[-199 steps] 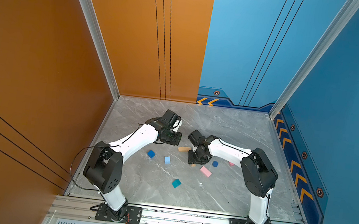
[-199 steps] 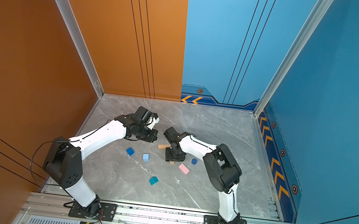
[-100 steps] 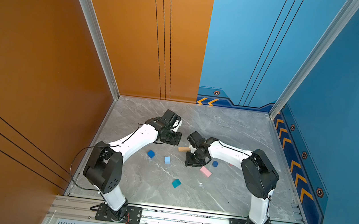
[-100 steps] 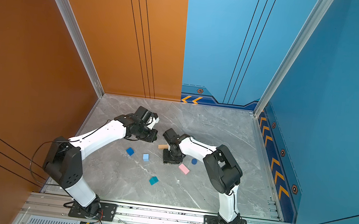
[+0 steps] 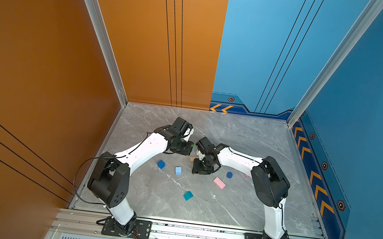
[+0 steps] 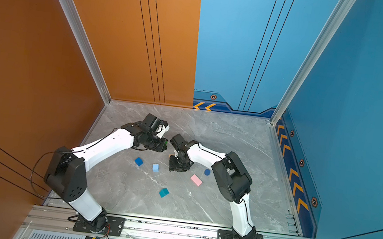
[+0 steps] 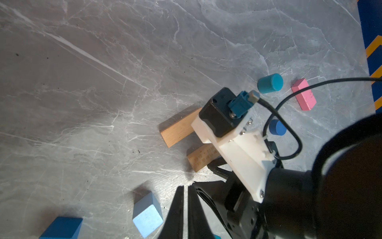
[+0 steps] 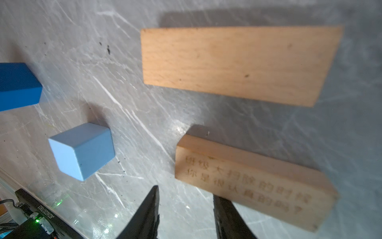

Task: Build the wood block tower
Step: 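Lower the engraved plank beside the plain plank and open the right gripper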

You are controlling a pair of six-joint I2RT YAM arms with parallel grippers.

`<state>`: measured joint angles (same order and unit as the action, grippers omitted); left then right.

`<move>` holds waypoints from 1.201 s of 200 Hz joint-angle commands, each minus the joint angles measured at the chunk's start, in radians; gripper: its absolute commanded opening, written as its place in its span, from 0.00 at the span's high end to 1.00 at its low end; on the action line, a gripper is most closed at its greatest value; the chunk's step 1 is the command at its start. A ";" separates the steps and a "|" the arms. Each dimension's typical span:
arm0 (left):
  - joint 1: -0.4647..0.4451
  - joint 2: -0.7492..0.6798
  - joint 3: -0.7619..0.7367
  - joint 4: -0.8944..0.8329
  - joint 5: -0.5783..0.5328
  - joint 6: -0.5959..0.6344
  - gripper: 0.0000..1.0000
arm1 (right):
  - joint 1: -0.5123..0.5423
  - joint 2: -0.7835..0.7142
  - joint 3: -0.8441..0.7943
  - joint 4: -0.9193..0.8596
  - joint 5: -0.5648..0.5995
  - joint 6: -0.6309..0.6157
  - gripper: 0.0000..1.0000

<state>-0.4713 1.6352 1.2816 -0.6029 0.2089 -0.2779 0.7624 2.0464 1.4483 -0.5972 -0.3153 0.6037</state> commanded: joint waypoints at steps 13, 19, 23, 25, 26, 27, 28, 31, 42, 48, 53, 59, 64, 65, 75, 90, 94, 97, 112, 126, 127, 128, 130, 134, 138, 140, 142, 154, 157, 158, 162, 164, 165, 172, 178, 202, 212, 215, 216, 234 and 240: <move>0.009 -0.028 -0.019 -0.018 -0.021 0.015 0.91 | 0.003 -0.022 0.004 -0.013 -0.006 -0.001 0.55; 0.010 -0.025 -0.022 -0.014 -0.022 0.016 0.91 | 0.002 -0.035 -0.006 -0.015 -0.006 -0.003 0.55; 0.012 -0.022 -0.025 -0.009 -0.021 0.015 0.91 | 0.001 -0.043 -0.012 -0.016 -0.006 -0.005 0.55; 0.013 -0.020 -0.028 -0.006 -0.022 0.015 0.91 | 0.000 -0.046 -0.015 -0.016 -0.006 -0.005 0.55; 0.014 -0.019 -0.029 -0.004 -0.021 0.015 0.91 | 0.000 -0.049 -0.018 -0.016 -0.006 -0.006 0.55; 0.014 -0.020 -0.029 -0.003 -0.021 0.014 0.92 | 0.000 -0.051 -0.020 -0.016 -0.005 -0.007 0.55; 0.016 -0.018 -0.030 -0.002 -0.019 0.014 0.92 | -0.001 -0.052 -0.021 -0.016 -0.005 -0.007 0.55; 0.018 -0.015 -0.035 0.003 -0.015 0.012 0.93 | -0.003 -0.058 -0.026 -0.016 -0.006 -0.007 0.55; 0.029 -0.004 -0.043 0.012 0.007 0.003 0.95 | -0.005 -0.082 -0.046 -0.016 -0.007 -0.007 0.55; 0.032 0.004 -0.045 0.016 0.022 0.000 0.96 | -0.006 -0.096 -0.057 -0.018 -0.005 -0.010 0.55; 0.035 0.010 -0.047 0.020 0.032 0.000 0.97 | -0.007 -0.105 -0.064 -0.019 -0.005 -0.011 0.55; 0.034 0.019 -0.046 0.023 0.037 -0.001 0.97 | -0.008 -0.118 -0.075 -0.021 -0.002 -0.013 0.57; 0.037 0.026 -0.047 0.025 0.040 -0.002 0.98 | -0.010 -0.125 -0.082 -0.021 -0.001 -0.015 0.59; 0.037 0.027 -0.047 0.025 0.040 -0.002 0.98 | -0.010 -0.127 -0.084 -0.021 -0.001 -0.016 0.59; 0.036 0.042 -0.044 0.026 0.042 -0.005 1.00 | -0.015 -0.142 -0.099 -0.022 0.003 -0.021 0.65; 0.039 0.067 -0.046 0.030 0.049 -0.010 1.00 | -0.026 -0.153 -0.117 -0.024 0.007 -0.027 0.76; 0.039 0.075 -0.045 0.031 0.051 -0.013 1.00 | -0.029 -0.155 -0.120 -0.024 0.008 -0.028 0.79; 0.039 0.080 -0.045 0.032 0.054 -0.013 1.00 | -0.032 -0.156 -0.123 -0.024 0.008 -0.029 0.82; 0.039 0.106 -0.046 0.037 0.065 -0.017 1.00 | -0.042 -0.154 -0.135 -0.024 0.007 -0.031 0.92; 0.042 0.131 -0.044 0.041 0.068 -0.020 1.00 | -0.049 -0.149 -0.142 -0.023 0.007 -0.036 1.00; 0.043 0.133 -0.044 0.041 0.069 -0.020 1.00 | -0.049 -0.148 -0.142 -0.023 0.007 -0.036 1.00; 0.042 0.135 -0.044 0.041 0.070 -0.020 1.00 | -0.050 -0.148 -0.143 -0.023 0.007 -0.036 1.00; 0.043 0.138 -0.044 0.041 0.070 -0.021 1.00 | -0.050 -0.147 -0.143 -0.021 0.006 -0.036 1.00; 0.043 0.144 -0.044 0.040 0.073 -0.021 1.00 | -0.052 -0.144 -0.144 -0.021 0.005 -0.036 1.00; 0.043 0.151 -0.041 0.041 0.073 -0.021 1.00 | -0.052 -0.142 -0.144 -0.019 0.005 -0.038 1.00; 0.043 0.154 -0.042 0.041 0.075 -0.022 1.00 | -0.053 -0.141 -0.144 -0.018 0.005 -0.038 1.00; 0.043 0.157 -0.041 0.041 0.074 -0.022 1.00 | -0.053 -0.139 -0.145 -0.017 0.005 -0.038 1.00; 0.046 0.175 -0.040 0.041 0.079 -0.024 1.00 | -0.055 -0.131 -0.148 -0.010 0.002 -0.038 1.00; 0.046 0.179 -0.039 0.041 0.081 -0.024 1.00 | -0.054 -0.129 -0.149 -0.008 0.001 -0.036 1.00; 0.046 0.181 -0.039 0.041 0.082 -0.024 1.00 | -0.054 -0.128 -0.150 -0.007 0.000 -0.036 1.00; 0.047 0.188 -0.038 0.043 0.084 -0.026 1.00 | -0.055 -0.124 -0.150 -0.004 0.000 -0.036 1.00; 0.048 0.190 -0.037 0.043 0.085 -0.025 1.00 | -0.054 -0.123 -0.150 -0.002 -0.002 -0.036 1.00; 0.048 0.192 -0.037 0.043 0.086 -0.025 1.00 | -0.055 -0.123 -0.150 -0.001 -0.003 -0.037 1.00; 0.049 0.203 -0.033 0.044 0.090 -0.027 1.00 | -0.054 -0.118 -0.152 0.004 -0.005 -0.034 1.00; 0.049 0.213 -0.031 0.045 0.093 -0.027 1.00 | -0.054 -0.114 -0.152 0.009 -0.007 -0.032 1.00; 0.051 0.250 -0.023 0.046 0.100 -0.029 1.00 | -0.055 -0.095 -0.152 0.030 -0.018 -0.024 1.00; 0.054 0.265 -0.018 0.046 0.104 -0.030 1.00 | -0.054 -0.087 -0.152 0.037 -0.020 -0.022 1.00; 0.055 0.269 -0.017 0.046 0.105 -0.030 1.00 | -0.055 -0.085 -0.151 0.038 -0.021 -0.021 1.00; 0.055 0.269 -0.017 0.046 0.106 -0.030 1.00 | -0.054 -0.083 -0.151 0.039 -0.021 -0.021 1.00; 0.060 0.284 -0.013 0.048 0.101 -0.032 1.00 | -0.055 -0.069 -0.151 0.046 -0.025 -0.019 1.00; 0.063 0.288 -0.010 0.049 0.101 -0.032 1.00 | -0.055 -0.067 -0.150 0.049 -0.027 -0.019 1.00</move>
<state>-0.4244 1.9038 1.2469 -0.5568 0.2893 -0.3016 0.7067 1.9537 1.3094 -0.5652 -0.3229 0.5812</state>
